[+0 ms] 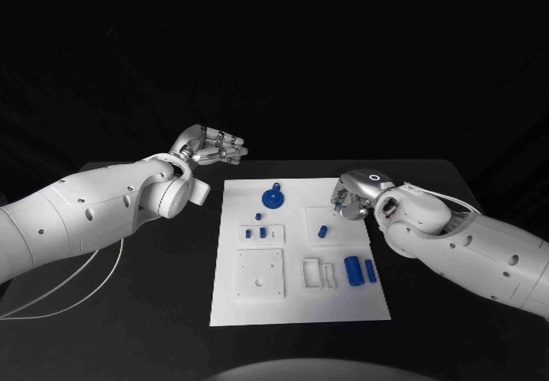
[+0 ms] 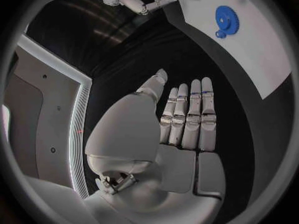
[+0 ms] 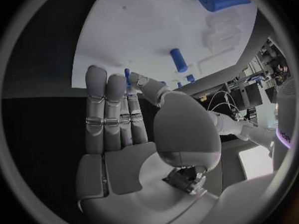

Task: Assemble the parts on the task board

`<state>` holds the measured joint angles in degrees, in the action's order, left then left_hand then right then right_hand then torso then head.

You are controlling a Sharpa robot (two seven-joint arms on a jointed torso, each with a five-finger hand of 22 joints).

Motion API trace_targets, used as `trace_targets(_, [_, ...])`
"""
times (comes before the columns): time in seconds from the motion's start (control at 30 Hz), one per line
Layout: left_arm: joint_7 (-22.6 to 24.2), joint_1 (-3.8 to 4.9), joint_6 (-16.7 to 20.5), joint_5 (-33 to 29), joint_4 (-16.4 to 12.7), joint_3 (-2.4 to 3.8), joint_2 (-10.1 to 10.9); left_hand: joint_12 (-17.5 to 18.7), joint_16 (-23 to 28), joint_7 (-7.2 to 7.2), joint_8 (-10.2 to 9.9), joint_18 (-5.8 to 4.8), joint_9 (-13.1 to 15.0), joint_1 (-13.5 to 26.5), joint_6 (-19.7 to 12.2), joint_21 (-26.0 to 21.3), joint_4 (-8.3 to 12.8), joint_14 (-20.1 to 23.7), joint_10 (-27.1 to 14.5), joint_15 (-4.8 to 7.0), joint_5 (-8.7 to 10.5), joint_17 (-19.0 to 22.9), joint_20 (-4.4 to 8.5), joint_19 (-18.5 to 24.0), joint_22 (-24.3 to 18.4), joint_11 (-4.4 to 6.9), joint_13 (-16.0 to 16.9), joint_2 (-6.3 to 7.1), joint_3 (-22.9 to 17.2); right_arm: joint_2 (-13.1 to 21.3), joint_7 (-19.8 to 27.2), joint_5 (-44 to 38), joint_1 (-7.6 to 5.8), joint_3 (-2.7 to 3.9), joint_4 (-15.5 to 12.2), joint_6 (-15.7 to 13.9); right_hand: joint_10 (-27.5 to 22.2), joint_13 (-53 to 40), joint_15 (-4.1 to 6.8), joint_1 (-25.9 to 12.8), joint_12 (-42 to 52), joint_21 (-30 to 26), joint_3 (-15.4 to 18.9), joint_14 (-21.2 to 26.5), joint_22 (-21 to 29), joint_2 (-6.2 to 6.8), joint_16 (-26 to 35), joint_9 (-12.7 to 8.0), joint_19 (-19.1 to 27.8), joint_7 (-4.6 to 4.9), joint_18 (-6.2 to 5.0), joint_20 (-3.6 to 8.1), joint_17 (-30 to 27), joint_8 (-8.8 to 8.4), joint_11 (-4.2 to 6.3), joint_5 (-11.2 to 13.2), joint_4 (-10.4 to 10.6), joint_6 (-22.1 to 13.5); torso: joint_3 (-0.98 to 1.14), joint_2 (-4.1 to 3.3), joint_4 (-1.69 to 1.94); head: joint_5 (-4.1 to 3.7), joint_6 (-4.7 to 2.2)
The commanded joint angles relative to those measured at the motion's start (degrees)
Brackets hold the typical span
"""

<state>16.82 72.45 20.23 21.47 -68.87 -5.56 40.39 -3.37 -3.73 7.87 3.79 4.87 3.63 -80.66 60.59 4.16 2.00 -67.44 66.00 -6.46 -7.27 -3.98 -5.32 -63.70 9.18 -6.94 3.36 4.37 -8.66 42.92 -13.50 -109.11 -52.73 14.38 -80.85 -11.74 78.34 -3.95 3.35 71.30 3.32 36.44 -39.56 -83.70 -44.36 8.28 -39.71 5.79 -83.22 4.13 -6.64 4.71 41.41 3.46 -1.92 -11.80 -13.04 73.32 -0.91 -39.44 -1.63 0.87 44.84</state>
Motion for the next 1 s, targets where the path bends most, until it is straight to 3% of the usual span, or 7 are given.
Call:
trace_targets(0.03, [0.6, 0.06, -0.9, -0.1, 0.5, 0.05, -0.4, 0.0, 0.2, -0.18, -0.2, 0.19, 0.0, 0.0, 0.3, 0.1, 0.4, 0.5, -0.4, -0.05, -0.09, 0.0, -0.29, 0.1, 0.0, -0.04, 0.0, -0.56, -0.1, 0.5, -0.1, 0.5, -0.02, 0.77, -1.2, -1.8, 1.6, -0.1, 0.4, -0.4, 0.2, -0.4, -0.4, 0.0, -0.3, 0.06, -0.3, 0.1, -0.1, -0.06, -0.76, 0.39, -0.1, 0.23, 1.08, 0.0, 0.0, 0.4, -0.1, 0.37, -0.11, 0.23, 0.05])
trace_targets(0.27, [0.7, 0.0, -1.1, -0.4, 1.5, 0.04, -1.0, 0.0, 0.2, -0.16, -0.2, 0.19, 0.0, 0.0, 0.3, 0.1, 0.3, 0.6, -0.5, -0.07, -0.09, 0.0, -0.32, 0.1, -0.4, -0.07, 0.0, -0.63, 0.0, 1.5, 0.9, 2.9, -0.01, 2.36, -4.7, -3.0, 1.6, -0.2, 0.48, -0.3, 0.2, -0.8, -0.2, 0.0, -1.1, 0.09, -0.3, 0.1, -0.3, -0.07, -0.78, 0.46, -0.2, 0.24, 1.1, -0.1, 0.1, 0.4, -0.27, 0.76, -0.22, 0.69, 0.22])
trace_targets(0.43, [0.7, -0.06, -1.0, -0.6, 2.1, 0.03, -1.4, 0.0, 0.2, -0.16, -0.2, 0.19, 0.0, 0.0, 0.3, 0.1, 0.3, 0.6, -0.5, -0.07, -0.09, 0.0, -0.32, 0.1, -0.4, -0.07, 0.0, -0.63, 0.0, 1.5, 1.6, 4.1, 0.6, 2.62, -8.2, -3.2, 1.6, -0.1, 0.49, -0.3, 0.2, -1.1, -0.1, 0.0, -1.4, 0.04, -0.3, 0.1, -0.3, -0.05, -0.79, 0.49, -0.2, 0.23, 1.09, -0.3, 0.1, 0.4, -0.27, 0.99, -0.3, 1.75, 0.5])
trace_targets(0.6, [0.9, -0.1, -0.7, -0.8, 2.5, 0.02, -1.9, 0.0, 0.2, -0.16, -0.2, 0.19, 0.0, 0.0, 0.3, 0.1, 0.3, 0.6, -0.5, -0.07, -0.09, 0.0, -0.32, 0.1, -0.4, -0.07, 0.0, -0.63, 0.0, 0.4, 1.7, 3.0, 2.1, 2.42, -12.1, -3.3, 1.5, -0.1, 0.46, -0.2, 0.2, -1.6, 0.1, 0.0, -1.8, -0.1, -0.3, 0.1, -0.4, -0.04, -0.78, 0.45, -0.3, 0.23, 1.07, -0.2, 0.1, 0.3, -0.47, 1.31, -0.28, 3.33, 1.0])
trace_targets(0.7, [0.9, -0.12, -0.6, -1.0, 2.9, 0.0, -2.4, 0.0, 0.2, -0.16, -0.2, 0.19, 0.0, 0.0, 0.3, 0.1, 0.3, 0.6, -0.5, -0.07, -0.09, 0.0, -0.32, 0.1, -0.4, -0.07, 0.0, -0.63, 0.0, -0.7, 1.5, 1.5, 2.68, 1.45, -13.3, -3.2, 1.6, -0.1, 0.46, -0.2, 0.2, -1.6, 0.1, 0.0, -1.9, -0.08, -0.3, 0.1, -0.4, -0.03, -0.78, 0.46, -0.3, 0.23, 1.07, -0.3, 0.1, 0.4, -0.6, 1.55, -0.24, 4.27, 1.38])
trace_targets(0.83, [0.9, -0.2, -0.5, -1.1, 3.3, -0.02, -2.9, 0.0, 0.3, -0.18, -0.2, 0.2, 0.0, 0.0, 0.3, 0.2, 0.3, 0.5, -0.4, -0.07, -0.09, 0.0, -0.31, 0.0, -0.7, -0.04, 0.0, -0.74, 0.0, -2.2, 1.1, -0.5, 3.12, -0.45, -13.9, -2.9, 1.6, -0.1, 0.46, -0.1, 0.2, -1.9, 0.0, 0.0, -2.2, -0.07, -0.3, 0.1, -0.5, -0.05, -0.77, 0.45, -0.3, 0.23, 1.07, -0.1, 0.0, 0.4, -0.75, 1.76, -0.23, 5.59, 1.75])
trace_targets(1.0, [0.9, -0.35, -0.7, -1.3, 3.7, -0.05, -3.7, 0.0, 0.2, -0.19, -0.2, 0.19, 0.0, 0.0, 0.3, 0.2, 0.2, 0.6, -0.4, -0.06, -0.09, 0.0, -0.31, 0.0, -0.8, -0.04, 0.0, -0.85, -0.1, -4.1, 0.8, -2.1, 3.85, -2.55, -13.5, -2.4, 1.5, -0.1, 0.45, -0.1, 0.2, -2.2, 0.0, 0.0, -2.3, -0.06, -0.3, 0.1, -0.5, -0.04, -0.81, 0.45, -0.4, 0.23, 1.07, 0.1, 0.0, 0.4, -0.74, 1.88, -0.14, 6.5, 2.09])
